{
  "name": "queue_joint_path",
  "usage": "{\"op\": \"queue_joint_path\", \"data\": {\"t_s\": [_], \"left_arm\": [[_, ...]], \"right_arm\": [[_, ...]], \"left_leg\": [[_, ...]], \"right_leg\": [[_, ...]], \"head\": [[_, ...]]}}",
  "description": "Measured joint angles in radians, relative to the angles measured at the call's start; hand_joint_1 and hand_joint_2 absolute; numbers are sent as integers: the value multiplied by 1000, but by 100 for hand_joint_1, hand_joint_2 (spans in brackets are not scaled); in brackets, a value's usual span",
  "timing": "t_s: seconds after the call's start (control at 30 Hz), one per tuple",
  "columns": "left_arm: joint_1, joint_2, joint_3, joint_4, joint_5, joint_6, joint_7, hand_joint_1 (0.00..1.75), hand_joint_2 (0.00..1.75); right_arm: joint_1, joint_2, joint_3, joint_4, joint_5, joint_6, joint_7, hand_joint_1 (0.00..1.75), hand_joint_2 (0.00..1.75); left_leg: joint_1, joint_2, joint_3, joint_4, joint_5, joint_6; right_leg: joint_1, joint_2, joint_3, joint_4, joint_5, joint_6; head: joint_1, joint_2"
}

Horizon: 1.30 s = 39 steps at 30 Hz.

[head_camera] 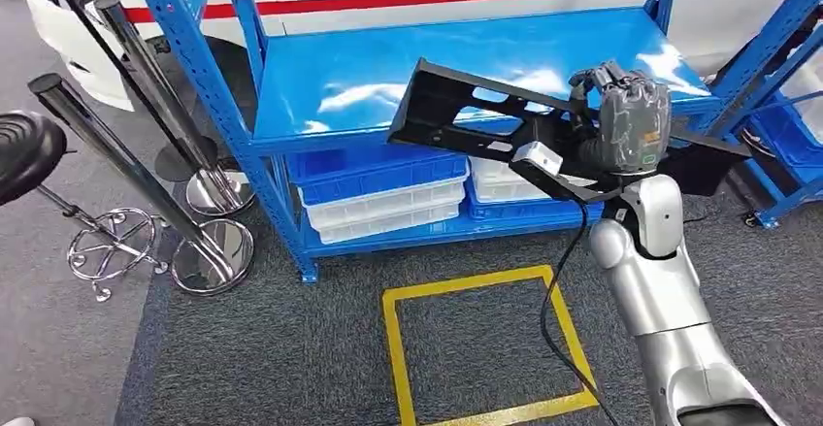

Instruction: Take the parts from the cabinet and place them on the table.

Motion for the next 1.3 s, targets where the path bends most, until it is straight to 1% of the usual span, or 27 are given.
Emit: {"op": "queue_joint_path", "data": {"t_s": [0.03,0.13,0.17,0.23,0.3,0.33,0.37,0.4,0.47,0.5,0.53,0.63,0.67,0.7,0.73,0.8,0.83,0.87,0.9,0.97,1.0,1.03,1.13,1.17,1.2,1.23,1.3], "left_arm": [[1,-2,0,0,0,0,0,0,175],[6,-3,0,0,0,1,0,0,175],[5,-3,0,0,0,0,0,0,175],[5,-4,0,0,0,1,0,0,175],[6,-4,0,0,0,0,0,0,175],[7,-4,0,0,1,0,0,0,175],[6,-5,0,0,1,0,0,0,175],[6,-5,0,0,2,0,0,0,175],[5,-5,0,0,3,0,-2,0,175],[1,-3,0,0,3,0,-3,0,175],[1,-5,0,0,4,0,-4,0,175],[3,-3,0,0,5,0,-5,0,175],[3,-4,0,0,6,0,-5,0,175],[1,-6,0,0,5,0,-5,0,175],[-1,-8,0,0,5,0,-5,0,175],[1,-10,0,0,5,-1,-5,0,175],[2,-10,0,0,5,-1,-5,0,175],[3,-10,0,0,5,-1,-5,0,175],[2,-10,0,0,5,-1,-5,0,175],[2,-13,0,0,5,-2,-5,0,175],[2,-13,0,0,5,-2,-5,0,175],[1,-13,0,0,5,-2,-5,0,175],[4,-14,0,0,5,-3,-6,0,175],[4,-14,0,0,5,-3,-6,0,175],[4,-16,0,0,6,-3,-6,0,175],[4,-16,0,0,7,-3,-6,0,175],[3,-16,0,0,8,-3,-6,0,175]], "right_arm": [[2,-1,0,-1,0,0,0,175,175],[2,-2,0,0,0,0,0,175,175],[1,-2,0,0,0,0,0,175,175],[0,-2,0,0,0,0,0,175,175],[0,-2,0,0,0,1,0,175,175],[1,-2,0,0,0,1,0,175,175],[1,-2,0,0,0,1,0,175,175],[2,-2,0,0,0,0,0,175,175],[2,-2,0,-3,0,0,0,175,175],[2,-2,0,-4,0,0,0,175,175],[0,-2,0,-4,0,1,0,175,175],[5,-3,0,-3,0,1,2,175,175],[5,-5,-1,-3,0,1,2,175,175],[4,-5,-2,-3,0,1,2,175,175],[1,-9,-2,-3,0,1,1,175,175],[4,-11,-3,-3,0,1,3,175,175],[7,-12,-3,-3,0,1,3,175,175],[9,-12,-3,-2,0,1,3,175,175],[9,-12,-3,-2,0,1,3,175,175],[7,-12,-4,-3,0,1,3,175,175],[6,-12,-5,-3,0,1,3,175,175],[6,-12,-5,-3,0,1,4,175,175],[7,-14,-6,-4,0,1,8,175,175],[6,-13,-6,-4,0,2,8,175,175],[4,-13,-6,-4,1,2,8,175,175],[3,-13,-6,-6,1,2,9,175,175],[3,-13,-6,-7,3,2,10,175,175]], "left_leg": [[1,-1,-10,20,-1,-4],[6,-2,-17,17,8,-18],[9,-3,-23,25,-4,-23],[12,-3,-57,124,-94,-34],[13,-3,-107,271,-171,-40],[14,-3,-113,308,-184,-39],[14,-3,-98,298,-175,-36],[14,-4,-55,239,-145,-29],[6,-7,58,62,-77,-6],[2,-9,88,-3,-85,10],[-1,-9,94,-13,-78,13],[-10,-9,86,-24,-58,18],[0,-5,98,-55,-35,20],[1,1,96,-66,-22,15],[2,1,89,-70,-13,22],[-2,1,71,-67,-3,22],[-3,2,59,-61,0,21],[-3,2,49,-53,2,21],[-3,2,38,-43,3,20],[-2,1,21,-19,0,16],[-2,1,11,-8,-2,11],[-8,0,1,6,-2,6],[-6,0,-6,4,9,-10],[-5,-1,-9,8,8,-13],[-2,-4,-18,23,-16,-20],[0,-5,-34,71,-61,-29],[6,-5,-86,218,-147,-41]], "right_leg": [[0,5,-8,6,3,-29],[3,2,-21,9,13,-54],[1,-1,-22,6,19,-64],[2,-3,-31,1,30,-77],[3,-3,-45,0,42,-77],[3,-3,-53,0,47,-77],[4,-2,-59,1,52,-76],[6,-1,-63,0,57,-74],[10,0,-63,-3,64,-72],[4,-1,-63,-8,70,-70],[9,-2,-63,-14,78,-59],[2,-5,-60,-33,101,-38],[7,-4,-62,-37,101,-33],[5,-6,-69,-22,76,-34],[9,-6,-89,31,26,-36],[12,-6,-141,184,-61,-34],[14,-6,-154,237,-82,-32],[13,-6,-144,239,-77,-31],[13,-6,-113,201,-56,-30],[10,-8,-6,40,6,-31],[11,-11,19,-12,-15,-36],[20,-9,10,-12,-1,-43],[23,-6,2,-7,8,-62],[16,-8,0,-14,16,-73],[15,-9,-3,-16,22,-81],[13,-9,-8,-17,28,-86],[13,-9,-23,-17,37,-86]], "head": [[-2,0],[-1,0],[-1,0],[-1,0],[-1,0],[-1,0],[-1,0],[-1,0],[-1,0],[-1,0],[0,0],[-2,0],[-2,0],[-1,0],[-1,0],[-1,0],[-1,0],[-1,0],[-1,0],[-1,0],[-1,0],[-1,0],[-2,0],[-1,0],[-2,0],[-2,0],[-2,0]]}}
